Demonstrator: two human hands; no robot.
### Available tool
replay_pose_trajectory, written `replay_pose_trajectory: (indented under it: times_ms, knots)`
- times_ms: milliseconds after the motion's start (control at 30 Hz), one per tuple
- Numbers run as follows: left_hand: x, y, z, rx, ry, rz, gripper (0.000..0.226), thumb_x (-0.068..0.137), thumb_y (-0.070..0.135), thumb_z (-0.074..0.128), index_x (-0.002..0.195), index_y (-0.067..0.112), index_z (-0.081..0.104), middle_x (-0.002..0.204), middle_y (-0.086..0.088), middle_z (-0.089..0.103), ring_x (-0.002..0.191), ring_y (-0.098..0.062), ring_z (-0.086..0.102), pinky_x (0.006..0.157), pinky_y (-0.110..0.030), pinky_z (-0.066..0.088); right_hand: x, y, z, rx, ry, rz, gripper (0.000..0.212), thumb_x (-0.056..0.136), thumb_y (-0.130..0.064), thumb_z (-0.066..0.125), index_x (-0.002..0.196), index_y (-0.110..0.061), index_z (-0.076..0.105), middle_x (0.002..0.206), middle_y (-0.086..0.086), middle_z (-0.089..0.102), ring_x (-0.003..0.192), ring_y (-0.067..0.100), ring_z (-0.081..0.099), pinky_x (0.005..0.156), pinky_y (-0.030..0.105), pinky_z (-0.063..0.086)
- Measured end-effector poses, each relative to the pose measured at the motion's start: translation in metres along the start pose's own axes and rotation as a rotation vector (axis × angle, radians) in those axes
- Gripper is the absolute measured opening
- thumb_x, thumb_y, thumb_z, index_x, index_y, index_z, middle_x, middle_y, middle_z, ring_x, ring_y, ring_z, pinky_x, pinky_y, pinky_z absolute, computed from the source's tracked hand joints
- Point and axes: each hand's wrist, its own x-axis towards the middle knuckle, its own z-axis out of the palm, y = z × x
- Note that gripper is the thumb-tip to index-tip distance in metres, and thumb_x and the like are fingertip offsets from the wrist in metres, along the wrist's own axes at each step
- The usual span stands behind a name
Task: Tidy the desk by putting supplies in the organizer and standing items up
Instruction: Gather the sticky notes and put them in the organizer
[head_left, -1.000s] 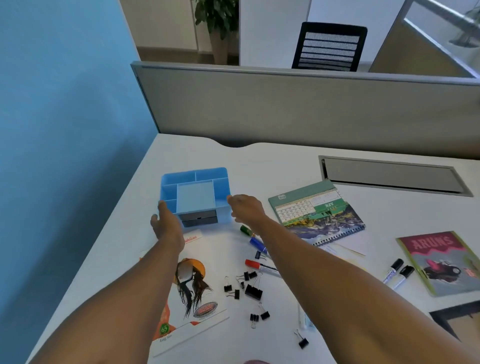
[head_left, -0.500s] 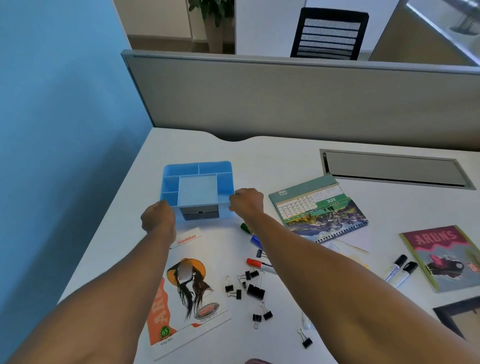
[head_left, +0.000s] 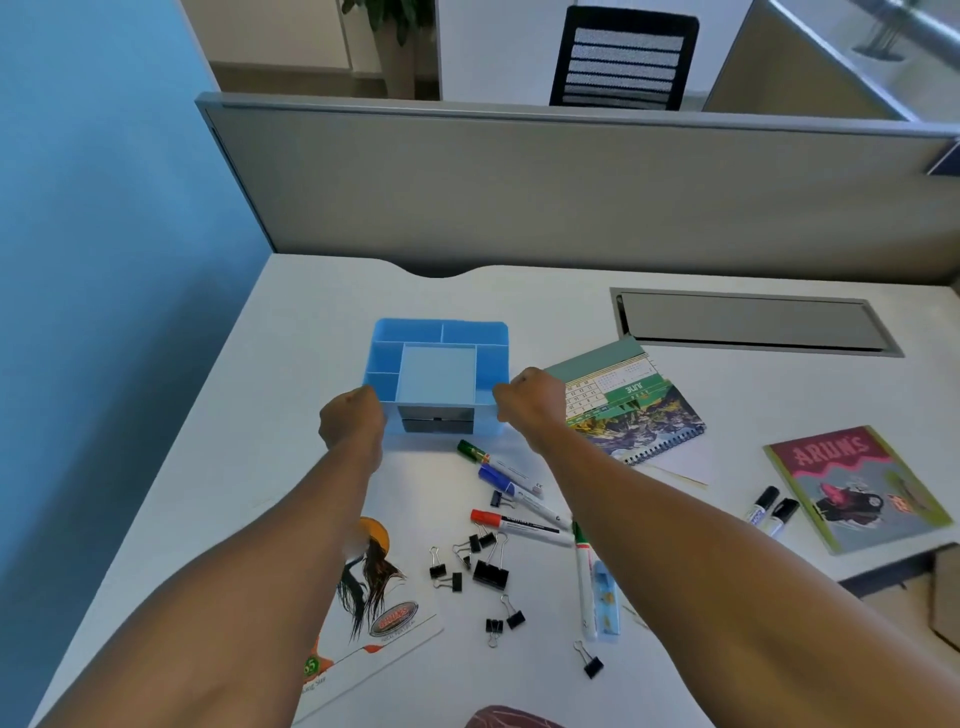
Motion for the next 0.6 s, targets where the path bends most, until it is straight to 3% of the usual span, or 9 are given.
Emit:
replay_pose_trajectory:
  times_ms: [233,433,600]
  knots:
    - [-0.012,-0.014,-0.002,0.071,-0.02,-0.002,0.013,0.084,0.016,0.052,0.074,0.009,0.058,0.08,-0.005,0.063,0.091,-0.028,0.07,0.065,-0.032,0.043,-0.014,0.014,-0.013,-0.054,0.03,-0.027,0.019,0.074,-0.013,0.059,0.083,0.002,0.065,0.083,0.017,0.072,0.078,0.027,0.069,0.076,0.044,0.058]
    - [-0.024,-0.024,-0.012,0.171,-0.035,0.051,0.024,0.088,0.019,0.055,0.103,0.002,0.064,0.096,-0.011,0.068,0.088,-0.024,0.066,0.056,-0.029,0.041,-0.025,0.024,-0.016,-0.051,0.033,-0.034,0.015,0.079,-0.015,0.062,0.085,-0.002,0.062,0.087,0.016,0.072,0.076,0.022,0.068,0.075,0.037,0.058]
    - [-0.028,-0.03,-0.019,0.215,-0.072,0.112,0.04,0.091,0.044,0.049,0.097,0.008,0.064,0.086,-0.009,0.065,0.089,-0.029,0.067,0.072,-0.037,0.052,-0.028,0.033,-0.018,-0.037,0.022,-0.068,0.015,0.082,-0.021,0.058,0.082,-0.006,0.06,0.084,0.014,0.07,0.081,0.026,0.07,0.075,0.041,0.058]
